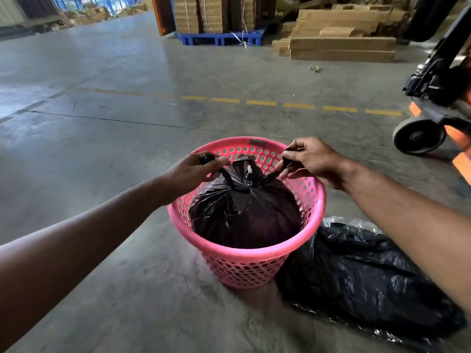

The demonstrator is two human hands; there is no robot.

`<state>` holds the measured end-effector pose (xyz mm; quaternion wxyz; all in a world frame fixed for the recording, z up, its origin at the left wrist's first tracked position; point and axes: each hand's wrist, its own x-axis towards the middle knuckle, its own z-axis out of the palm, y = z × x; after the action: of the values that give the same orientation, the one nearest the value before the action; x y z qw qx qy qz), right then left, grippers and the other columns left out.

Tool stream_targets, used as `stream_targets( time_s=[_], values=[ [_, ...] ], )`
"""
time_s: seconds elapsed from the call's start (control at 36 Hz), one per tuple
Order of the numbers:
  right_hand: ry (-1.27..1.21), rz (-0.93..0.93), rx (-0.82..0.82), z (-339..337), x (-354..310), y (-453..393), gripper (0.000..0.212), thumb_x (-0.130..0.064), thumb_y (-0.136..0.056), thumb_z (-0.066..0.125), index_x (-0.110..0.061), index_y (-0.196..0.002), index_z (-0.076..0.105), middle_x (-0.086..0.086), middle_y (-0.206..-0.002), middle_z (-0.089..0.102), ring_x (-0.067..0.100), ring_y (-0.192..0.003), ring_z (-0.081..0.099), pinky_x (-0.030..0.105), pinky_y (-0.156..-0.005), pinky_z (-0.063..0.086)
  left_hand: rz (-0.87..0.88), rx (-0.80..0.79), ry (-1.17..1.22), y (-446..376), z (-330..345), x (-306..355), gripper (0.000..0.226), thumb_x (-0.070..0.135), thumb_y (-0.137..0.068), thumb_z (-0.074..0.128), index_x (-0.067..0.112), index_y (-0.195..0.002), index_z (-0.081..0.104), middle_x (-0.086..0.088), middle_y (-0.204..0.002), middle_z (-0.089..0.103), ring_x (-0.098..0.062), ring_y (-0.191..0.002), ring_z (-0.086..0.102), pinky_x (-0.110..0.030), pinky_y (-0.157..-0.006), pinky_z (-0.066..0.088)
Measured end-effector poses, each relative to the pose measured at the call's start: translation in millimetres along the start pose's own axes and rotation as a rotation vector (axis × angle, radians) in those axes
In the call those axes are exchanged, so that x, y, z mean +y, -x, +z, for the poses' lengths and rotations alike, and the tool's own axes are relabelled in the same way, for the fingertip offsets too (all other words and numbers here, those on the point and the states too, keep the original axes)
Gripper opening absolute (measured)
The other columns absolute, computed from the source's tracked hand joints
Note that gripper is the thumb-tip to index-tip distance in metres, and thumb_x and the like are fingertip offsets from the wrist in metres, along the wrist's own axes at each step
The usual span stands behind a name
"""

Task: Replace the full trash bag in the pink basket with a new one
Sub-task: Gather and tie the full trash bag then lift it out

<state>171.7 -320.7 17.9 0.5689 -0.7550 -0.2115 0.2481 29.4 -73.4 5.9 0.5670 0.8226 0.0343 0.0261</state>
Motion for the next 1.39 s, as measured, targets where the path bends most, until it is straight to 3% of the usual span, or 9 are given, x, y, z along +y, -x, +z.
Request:
stream_targets(
  time_s=[0.08,0.17,0.36,0.53,0.64,0.75,1.03,1.22,1.39],
  values=[
    [-0.147,-0.03,0.021,5.4,-5.1,0.0,0.008,-0.007,-0.098,0.055,-0.002,-0.105,0.056,0.022,-0.095,0.07,0.018,-0.059,0.072,0.025,-0.056,0.059,-0.094,-0.015,0.327,-3.5,18.1,6.2,0.031,0.035,-0.099,0.057,0.009,-0.092,0.072,-0.016,-0.119,0.073,-0.023,-0.119,0.065,-0.035,-0.101,0.05],
    [-0.163,-0.119,0.071,6.4,-14.8,-3.2,0.008,-0.002,-0.092,0.062,0.002,-0.099,0.062,0.019,-0.084,0.068,0.013,-0.053,0.069,0.021,-0.052,0.056,-0.15,0.009,0.439,-10.5,33.7,8.5,0.033,0.034,-0.102,0.054,0.015,-0.076,0.063,-0.01,-0.089,0.074,-0.027,-0.098,0.074,-0.032,-0.089,0.056],
    [-0.061,-0.325,0.043,23.0,-37.0,8.6,0.007,0.002,-0.084,0.071,0.005,-0.091,0.07,0.027,-0.086,0.072,0.025,-0.063,0.072,0.033,-0.065,0.062,-0.093,-0.006,0.54,-23.1,44.5,12.4,0.032,0.003,-0.096,0.05,0.0,-0.122,0.068,-0.017,-0.097,0.055,-0.012,-0.069,0.056,-0.023,-0.072,0.047],
    [-0.069,-0.353,0.033,40.4,-42.3,11.2,0.014,0.006,-0.086,0.064,0.002,-0.096,0.071,0.025,-0.091,0.073,0.026,-0.07,0.07,0.032,-0.065,0.057,-0.029,-0.055,0.38,-24.2,54.9,14.0,0.022,0.015,-0.098,0.05,0.003,-0.098,0.069,-0.011,-0.081,0.06,-0.014,-0.067,0.051,-0.019,-0.06,0.042],
    [0.352,-0.372,0.099,19.1,-30.4,8.5,0.038,-0.01,-0.078,0.06,-0.022,-0.114,0.066,-0.009,-0.103,0.071,0.013,-0.062,0.065,0.021,-0.062,0.047,-0.005,-0.08,0.372,-22.4,52.1,15.8,0.03,0.01,-0.099,0.04,0.005,-0.082,0.065,0.0,-0.075,0.066,-0.015,-0.065,0.05,-0.032,-0.072,0.042],
    [0.468,-0.396,0.004,24.6,-15.6,10.8,0.039,-0.012,-0.074,0.07,-0.024,-0.111,0.069,-0.007,-0.107,0.074,0.006,-0.081,0.073,0.026,-0.08,0.058,-0.034,-0.128,0.277,-22.9,52.2,17.1,0.032,0.013,-0.099,0.039,0.01,-0.075,0.06,0.005,-0.069,0.061,-0.014,-0.065,0.05,-0.03,-0.07,0.041],
    [0.428,-0.359,0.08,10.8,-10.2,17.7,0.007,-0.005,-0.076,0.077,-0.011,-0.078,0.077,0.004,-0.067,0.076,0.015,-0.06,0.073,0.033,-0.066,0.059,-0.331,-0.191,0.449,-32.7,18.8,11.9,0.022,0.021,-0.1,0.049,0.012,-0.101,0.068,-0.029,-0.121,0.065,-0.033,-0.106,0.065,-0.037,-0.104,0.042],
    [0.519,-0.368,0.061,49.2,18.7,28.6,0.009,-0.003,-0.072,0.074,-0.01,-0.077,0.077,0.001,-0.072,0.077,0.011,-0.066,0.073,0.028,-0.068,0.058,-0.438,-0.12,0.634,-33.9,26.1,13.0,0.025,0.015,-0.102,0.043,0.015,-0.098,0.068,-0.013,-0.083,0.077,-0.014,-0.07,0.073,-0.026,-0.065,0.058],
    [0.585,-0.386,0.05,56.4,16.6,28.8,0.011,-0.008,-0.07,0.068,-0.016,-0.074,0.076,-0.005,-0.07,0.075,0.001,-0.068,0.069,0.025,-0.072,0.055,-0.425,-0.082,0.583,-32.2,24.6,17.4,0.022,0.019,-0.101,0.046,0.015,-0.114,0.064,-0.006,-0.081,0.062,-0.017,-0.072,0.067,-0.025,-0.069,0.051]
  ],
)
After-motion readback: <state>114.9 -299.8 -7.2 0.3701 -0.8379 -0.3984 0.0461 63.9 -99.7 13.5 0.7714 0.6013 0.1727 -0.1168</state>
